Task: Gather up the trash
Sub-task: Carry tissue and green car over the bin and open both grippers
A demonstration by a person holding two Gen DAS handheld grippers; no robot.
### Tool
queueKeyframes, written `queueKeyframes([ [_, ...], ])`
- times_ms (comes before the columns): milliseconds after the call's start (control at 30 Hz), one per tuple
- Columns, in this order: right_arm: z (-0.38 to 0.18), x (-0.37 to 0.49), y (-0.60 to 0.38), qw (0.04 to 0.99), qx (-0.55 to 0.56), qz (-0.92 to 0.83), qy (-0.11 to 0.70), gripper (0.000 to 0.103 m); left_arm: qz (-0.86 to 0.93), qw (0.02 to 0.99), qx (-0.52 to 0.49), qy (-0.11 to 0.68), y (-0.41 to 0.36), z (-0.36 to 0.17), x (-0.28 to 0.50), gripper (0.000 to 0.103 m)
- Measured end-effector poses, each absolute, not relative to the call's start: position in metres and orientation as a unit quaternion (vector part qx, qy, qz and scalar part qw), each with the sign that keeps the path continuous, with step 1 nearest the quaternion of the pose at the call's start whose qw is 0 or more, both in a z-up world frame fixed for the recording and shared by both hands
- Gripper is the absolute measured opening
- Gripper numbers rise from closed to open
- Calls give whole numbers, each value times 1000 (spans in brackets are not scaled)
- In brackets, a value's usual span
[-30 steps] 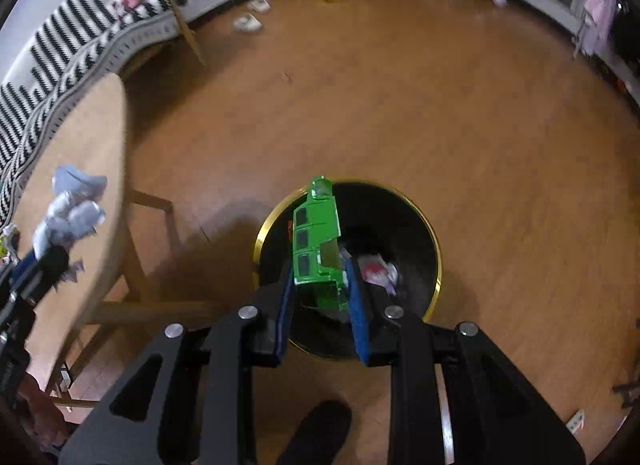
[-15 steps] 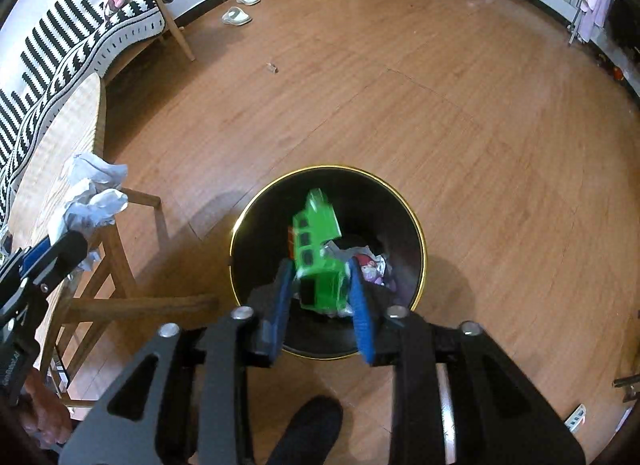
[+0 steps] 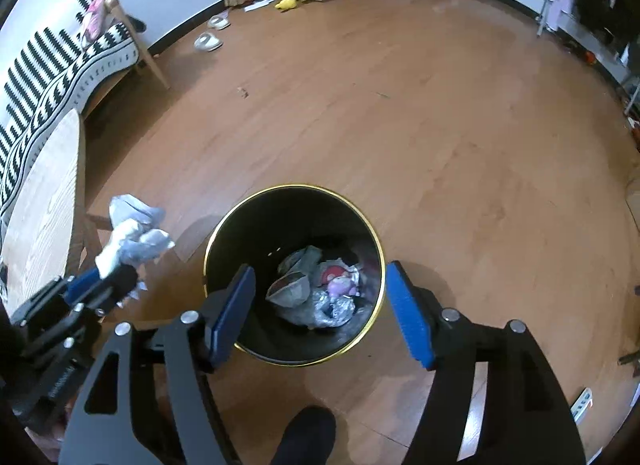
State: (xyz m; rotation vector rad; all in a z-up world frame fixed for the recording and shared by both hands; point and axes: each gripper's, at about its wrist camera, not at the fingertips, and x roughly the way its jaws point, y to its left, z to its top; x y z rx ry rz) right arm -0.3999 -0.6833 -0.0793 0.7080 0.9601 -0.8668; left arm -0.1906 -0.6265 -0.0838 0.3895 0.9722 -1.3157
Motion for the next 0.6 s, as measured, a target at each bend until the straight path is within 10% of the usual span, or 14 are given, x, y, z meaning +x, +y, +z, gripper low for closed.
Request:
queueKeyframes([
  [233,-75,-418,-689,737,330,-405,429,68,-591,648,172,448,-653,-108,-206,28],
  [433,-69,-428,-692,739,331,-411,418,71,-597,644,183,441,-659,-116,-217,72],
  [600,-67,-425,-689,742,330,-410,415,71,-602,646,178,435,-653,-107,-214,80],
])
